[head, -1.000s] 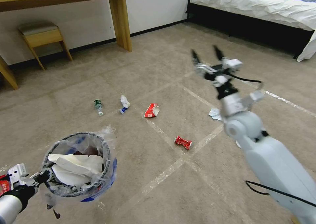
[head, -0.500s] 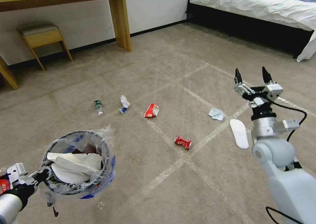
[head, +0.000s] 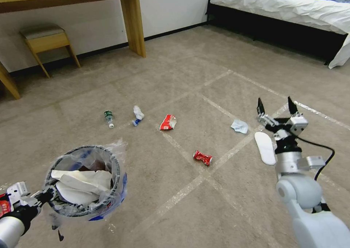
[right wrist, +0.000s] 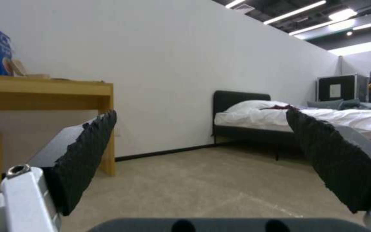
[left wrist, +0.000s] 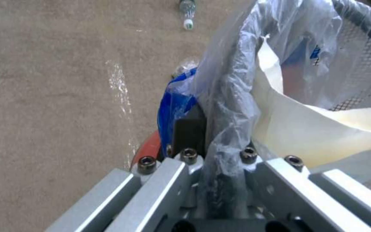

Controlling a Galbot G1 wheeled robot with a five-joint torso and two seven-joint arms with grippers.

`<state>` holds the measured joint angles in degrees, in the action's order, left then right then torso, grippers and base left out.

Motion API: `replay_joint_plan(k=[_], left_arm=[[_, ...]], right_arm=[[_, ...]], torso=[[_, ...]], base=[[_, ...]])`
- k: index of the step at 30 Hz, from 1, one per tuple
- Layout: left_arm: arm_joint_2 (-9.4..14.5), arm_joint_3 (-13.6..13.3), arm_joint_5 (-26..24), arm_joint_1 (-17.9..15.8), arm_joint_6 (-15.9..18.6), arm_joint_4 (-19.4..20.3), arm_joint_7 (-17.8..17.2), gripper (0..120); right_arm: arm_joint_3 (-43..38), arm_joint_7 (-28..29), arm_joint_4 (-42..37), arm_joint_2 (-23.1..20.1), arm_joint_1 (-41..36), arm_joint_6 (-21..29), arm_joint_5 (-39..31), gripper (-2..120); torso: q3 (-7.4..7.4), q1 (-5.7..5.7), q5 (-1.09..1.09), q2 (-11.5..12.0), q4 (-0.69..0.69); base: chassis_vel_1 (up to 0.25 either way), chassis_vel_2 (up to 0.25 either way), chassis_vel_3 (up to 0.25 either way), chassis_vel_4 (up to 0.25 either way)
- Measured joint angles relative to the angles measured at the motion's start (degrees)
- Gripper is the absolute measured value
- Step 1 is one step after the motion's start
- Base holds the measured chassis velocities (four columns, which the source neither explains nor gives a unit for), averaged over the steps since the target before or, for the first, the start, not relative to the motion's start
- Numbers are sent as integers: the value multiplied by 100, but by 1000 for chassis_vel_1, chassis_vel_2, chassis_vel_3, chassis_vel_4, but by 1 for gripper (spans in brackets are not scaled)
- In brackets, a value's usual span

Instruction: Pick up the trash bin and place the garbage on the floor into it.

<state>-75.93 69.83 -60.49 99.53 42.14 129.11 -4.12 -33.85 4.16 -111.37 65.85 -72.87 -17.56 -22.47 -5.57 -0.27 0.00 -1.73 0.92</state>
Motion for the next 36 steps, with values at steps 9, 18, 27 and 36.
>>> replay_joint_plan(k=[9,18,27,36], left_arm=[[72,61,-19,42,0,-30,14,1],[77,76,-27,56,0,-95,34,1],[77,80,-27,27,-3,-150,40,1],[68,104,36,9,-3,-256,29,1]], right_arm=[[124,-24,99,114,-67,-76,165,100],[213,-44,163,101,24,-84,173,100],[290,-39,236,58,30,-167,157,100],[355,-48,286,2,43,-197,161,100]], torso=[[1,1,0,0,0],[0,0,3,0,-1],[-2,-2,1,1,0],[1,0,1,0,0]], base=[[-14,16,12,-13],[-161,169,173,-159],[-211,211,205,-211],[-31,32,34,-26]])
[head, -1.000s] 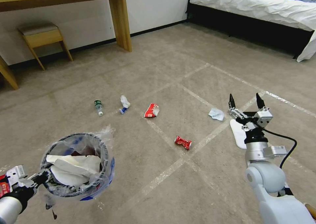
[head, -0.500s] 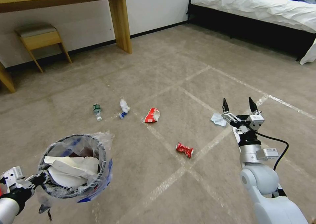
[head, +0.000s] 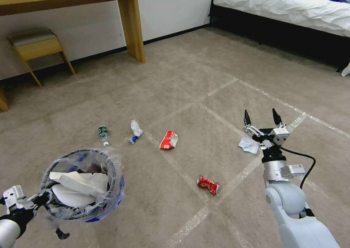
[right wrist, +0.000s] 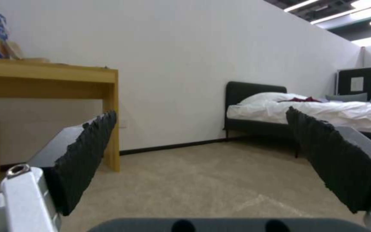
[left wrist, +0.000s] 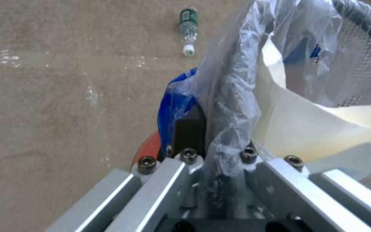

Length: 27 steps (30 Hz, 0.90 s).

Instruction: Pick up the trash bin and place the garbage on the floor into it.

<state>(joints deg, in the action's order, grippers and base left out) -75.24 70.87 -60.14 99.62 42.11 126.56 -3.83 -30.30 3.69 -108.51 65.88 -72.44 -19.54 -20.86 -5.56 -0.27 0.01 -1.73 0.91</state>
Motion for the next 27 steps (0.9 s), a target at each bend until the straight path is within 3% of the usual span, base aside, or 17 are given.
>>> replay_joint_plan(k=[12,17,20,23,24,26,27], left_arm=[[-9,125,12,62,2,-61,32,1],[-12,195,2,109,3,-49,65,1],[-19,197,3,117,3,-57,69,1],[-66,185,66,165,3,-66,100,1],[-66,185,66,165,3,-66,100,1],[-105,164,105,161,4,-57,109,1],[-105,164,105,161,4,-57,109,1]], right_arm=[[28,-53,53,-398,87,259,153,100],[407,-13,-18,-1004,154,1206,53,100],[552,-38,-18,-1140,215,1468,-44,100],[1084,-183,47,-1597,514,2506,-430,100],[1084,-183,47,-1597,514,2506,-430,100],[1351,-596,105,-1889,695,3189,-509,100],[1351,-596,105,-1889,695,3189,-509,100]], torso=[[0,0,0,0,0],[-1,0,0,0,1],[-1,0,0,0,1],[-1,0,1,0,-1],[-1,0,1,0,-1],[-1,0,-2,0,-1],[-1,0,-2,0,-1]], base=[[0,0,0,0],[0,0,0,0],[0,0,0,0],[0,0,0,0],[0,0,0,0],[0,0,0,0],[0,0,0,0]])
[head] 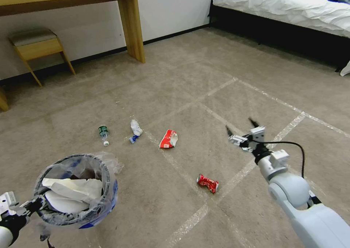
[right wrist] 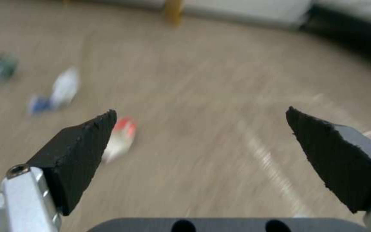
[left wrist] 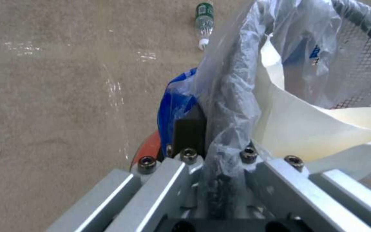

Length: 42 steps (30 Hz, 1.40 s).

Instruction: Pick up the trash bin and place the garbage on the floor into it.

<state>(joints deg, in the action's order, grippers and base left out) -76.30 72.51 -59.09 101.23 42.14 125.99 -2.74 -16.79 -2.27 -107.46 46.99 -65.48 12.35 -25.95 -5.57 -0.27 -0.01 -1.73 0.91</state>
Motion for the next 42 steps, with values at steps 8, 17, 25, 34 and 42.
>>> replay_joint_plan(k=[8,17,25,34,42], left_arm=[[-48,-23,61,-40,0,-37,1,1],[-110,-25,131,-33,0,-121,7,1],[-171,-31,182,-49,-15,-208,8,1],[-197,-40,208,-70,-56,-330,25,1],[-163,-29,197,-83,-61,-371,29,1]], right_arm=[[680,-1802,593,-520,573,1050,1049,100],[1936,-3391,1802,-376,1520,1325,1975,100],[2666,-3290,2398,2,1985,1591,2245,100],[2848,-3306,3030,346,2141,1187,2518,99],[2899,-2986,3724,729,2244,746,2566,86]], torso=[[0,0,1,0,1],[0,-1,2,0,0],[0,0,1,0,0],[0,0,0,0,1],[0,-1,2,0,0]], base=[[0,0,0,0],[0,0,0,0],[0,0,0,0],[0,0,0,0],[0,0,0,0]])
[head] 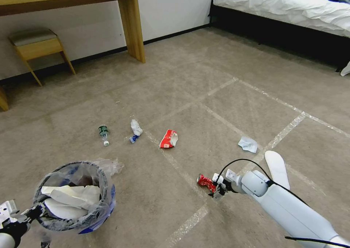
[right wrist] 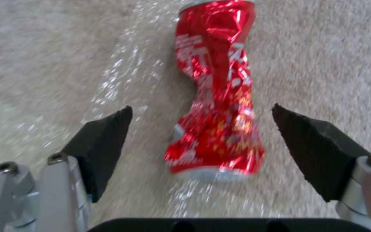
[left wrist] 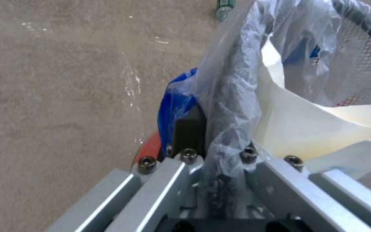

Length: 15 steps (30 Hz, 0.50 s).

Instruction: Pick up the trash bin and place the garbage on the floor into it.

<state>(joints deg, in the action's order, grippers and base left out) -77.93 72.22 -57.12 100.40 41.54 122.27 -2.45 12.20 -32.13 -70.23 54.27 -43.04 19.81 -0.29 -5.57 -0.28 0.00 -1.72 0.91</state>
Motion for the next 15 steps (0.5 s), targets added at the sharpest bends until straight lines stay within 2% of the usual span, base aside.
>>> replay_joint_plan(k=[1,5,7,11,12,13,15], left_arm=[[-6,-6,0,-3,-2,-14,0,1],[-14,-20,-1,-8,-5,-23,4,1],[-18,-24,-11,-11,-11,-20,5,1],[-18,-22,-16,-9,-11,-13,8,1],[-16,-15,-20,1,-13,-1,11,1],[-16,-15,-20,1,-13,-1,11,1],[-22,-14,-22,10,-16,14,17,1]], right_arm=[[9,35,63,43,18,-19,2,90],[30,155,164,126,48,-82,-18,90],[48,228,287,204,58,-138,-17,79],[52,273,363,241,56,-199,-11,73],[50,312,416,266,38,-255,-2,65],[50,312,416,266,38,-255,-2,65],[25,367,475,295,-2,-330,1,51]], torso=[[0,0,0,0,0],[0,0,-1,0,0],[0,0,-1,0,0],[0,0,-1,0,0],[0,0,-1,0,0],[0,0,-1,0,0],[0,0,-1,0,0]], base=[[0,0,0,0],[0,0,0,0],[0,0,0,0],[0,0,0,0],[0,0,0,0],[0,0,0,0],[0,0,0,0]])
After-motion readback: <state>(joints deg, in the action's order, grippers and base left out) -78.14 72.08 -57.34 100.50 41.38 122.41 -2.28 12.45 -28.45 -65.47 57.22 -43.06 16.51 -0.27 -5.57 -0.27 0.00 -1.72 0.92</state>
